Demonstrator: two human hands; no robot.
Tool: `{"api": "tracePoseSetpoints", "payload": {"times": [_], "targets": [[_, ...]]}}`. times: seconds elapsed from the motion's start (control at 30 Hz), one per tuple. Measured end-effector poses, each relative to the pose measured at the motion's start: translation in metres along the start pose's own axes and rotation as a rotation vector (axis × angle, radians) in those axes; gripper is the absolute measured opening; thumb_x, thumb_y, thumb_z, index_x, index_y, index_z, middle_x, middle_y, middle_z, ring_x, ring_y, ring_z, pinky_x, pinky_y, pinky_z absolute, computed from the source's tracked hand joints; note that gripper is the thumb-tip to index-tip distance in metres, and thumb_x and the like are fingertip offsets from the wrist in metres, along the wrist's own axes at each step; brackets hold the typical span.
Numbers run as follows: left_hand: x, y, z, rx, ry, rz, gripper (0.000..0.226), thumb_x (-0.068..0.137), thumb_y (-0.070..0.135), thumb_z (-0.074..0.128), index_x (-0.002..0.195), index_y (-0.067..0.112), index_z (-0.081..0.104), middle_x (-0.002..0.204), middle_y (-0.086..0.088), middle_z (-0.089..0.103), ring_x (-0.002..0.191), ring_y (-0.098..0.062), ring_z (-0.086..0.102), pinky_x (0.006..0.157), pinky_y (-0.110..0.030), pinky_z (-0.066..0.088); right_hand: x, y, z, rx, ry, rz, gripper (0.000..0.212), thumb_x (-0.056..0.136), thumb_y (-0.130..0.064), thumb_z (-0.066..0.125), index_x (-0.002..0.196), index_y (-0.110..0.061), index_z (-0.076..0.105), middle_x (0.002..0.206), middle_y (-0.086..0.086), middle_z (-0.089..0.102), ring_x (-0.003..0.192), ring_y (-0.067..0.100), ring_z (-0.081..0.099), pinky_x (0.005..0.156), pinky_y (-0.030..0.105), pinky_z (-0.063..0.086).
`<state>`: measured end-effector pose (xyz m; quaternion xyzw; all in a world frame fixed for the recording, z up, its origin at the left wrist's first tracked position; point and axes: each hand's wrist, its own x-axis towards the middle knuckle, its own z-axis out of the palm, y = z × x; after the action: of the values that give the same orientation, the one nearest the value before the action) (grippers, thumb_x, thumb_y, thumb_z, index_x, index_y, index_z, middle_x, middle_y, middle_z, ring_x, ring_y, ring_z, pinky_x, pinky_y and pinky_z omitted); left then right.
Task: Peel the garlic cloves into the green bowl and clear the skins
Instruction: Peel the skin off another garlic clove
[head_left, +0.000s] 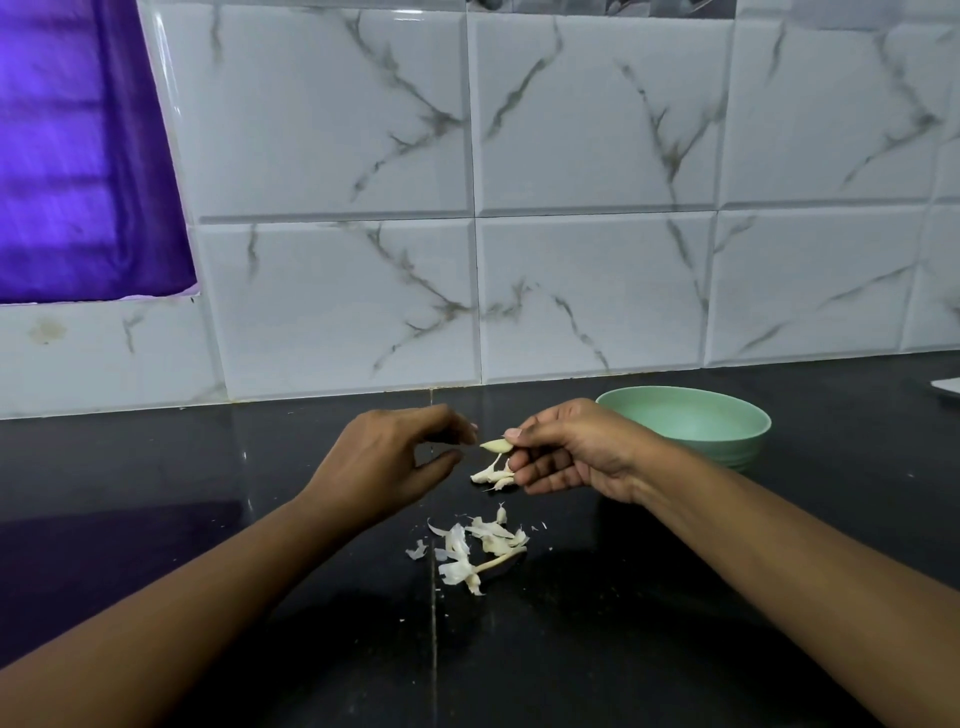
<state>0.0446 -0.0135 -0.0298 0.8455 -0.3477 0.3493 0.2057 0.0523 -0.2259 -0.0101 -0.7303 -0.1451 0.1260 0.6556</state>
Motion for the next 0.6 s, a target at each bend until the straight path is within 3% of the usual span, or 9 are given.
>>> {"api": "tracePoseSetpoints", "payload": {"times": [0.07,0.13,0.23,0.33,0.4,0.5,0.6], "targets": [[-0.001,-0.002,0.000,-0.061,-0.032,-0.063,0.036,0.079,0.032,0.075,0.108,0.039,0.056,0.110,0.023,0.067,0.099,0.013,0.061,0.081,-0.024,0.055,0.000,0.000,-0.001,0.005,-0.001,-0.002,0.012,0.088,-0.009,0.062,0.077,-0.006,0.062,0.060,0.005,0.066,0.050,0.011,0.065,0.051,0.024,0.057],[-0.001,0.001,0.001,-0.045,-0.045,-0.073,0.040,0.076,0.049,0.070,0.113,0.040,0.059,0.108,0.024,0.067,0.097,0.015,0.061,0.081,-0.025,0.056,0.001,0.001,0.000,0.002,-0.009,-0.001,0.012,0.088,-0.009,0.062,0.077,-0.006,0.063,0.061,0.005,0.066,0.050,0.011,0.065,0.051,0.024,0.057],[0.000,0.008,0.003,-0.013,-0.021,-0.088,0.037,0.076,0.061,0.055,0.099,0.037,0.071,0.091,0.023,0.072,0.085,0.012,0.065,0.070,-0.028,0.057,0.001,0.002,0.001,-0.005,-0.022,-0.004,0.012,0.089,-0.009,0.062,0.077,-0.007,0.063,0.062,0.005,0.066,0.050,0.011,0.064,0.053,0.024,0.057],[0.000,0.009,0.004,-0.046,-0.014,-0.136,0.037,0.077,0.060,0.053,0.091,0.034,0.074,0.080,0.019,0.073,0.075,0.006,0.067,0.065,-0.029,0.056,0.001,0.002,0.001,-0.017,-0.030,-0.017,0.012,0.089,-0.009,0.062,0.078,-0.007,0.064,0.062,0.005,0.066,0.051,0.011,0.064,0.053,0.024,0.057],[0.000,0.011,0.004,-0.068,-0.022,-0.187,0.029,0.076,0.057,0.062,0.086,0.032,0.075,0.074,0.019,0.072,0.070,0.004,0.066,0.064,-0.030,0.055,0.001,0.003,0.002,-0.036,-0.025,-0.043,0.011,0.089,-0.009,0.062,0.078,-0.007,0.063,0.062,0.005,0.066,0.051,0.011,0.064,0.053,0.023,0.056],[0.004,0.015,0.003,-0.139,-0.033,-0.299,0.009,0.078,0.036,0.076,0.072,0.033,0.070,0.064,0.017,0.069,0.064,-0.001,0.066,0.063,-0.027,0.052,0.002,0.004,0.005,-0.132,0.011,-0.156,0.010,0.089,-0.008,0.062,0.079,-0.007,0.061,0.060,0.002,0.066,0.050,0.009,0.062,0.051,0.021,0.054],[0.007,0.018,0.002,-0.404,-0.096,-0.482,0.007,0.082,0.020,0.072,0.075,0.020,0.071,0.069,0.002,0.073,0.068,-0.013,0.070,0.077,-0.033,0.055,0.003,0.003,0.006,-0.377,0.096,-0.369,0.011,0.088,-0.008,0.064,0.078,-0.012,0.062,0.064,0.000,0.067,0.058,0.012,0.065,0.065,0.032,0.057]]}}
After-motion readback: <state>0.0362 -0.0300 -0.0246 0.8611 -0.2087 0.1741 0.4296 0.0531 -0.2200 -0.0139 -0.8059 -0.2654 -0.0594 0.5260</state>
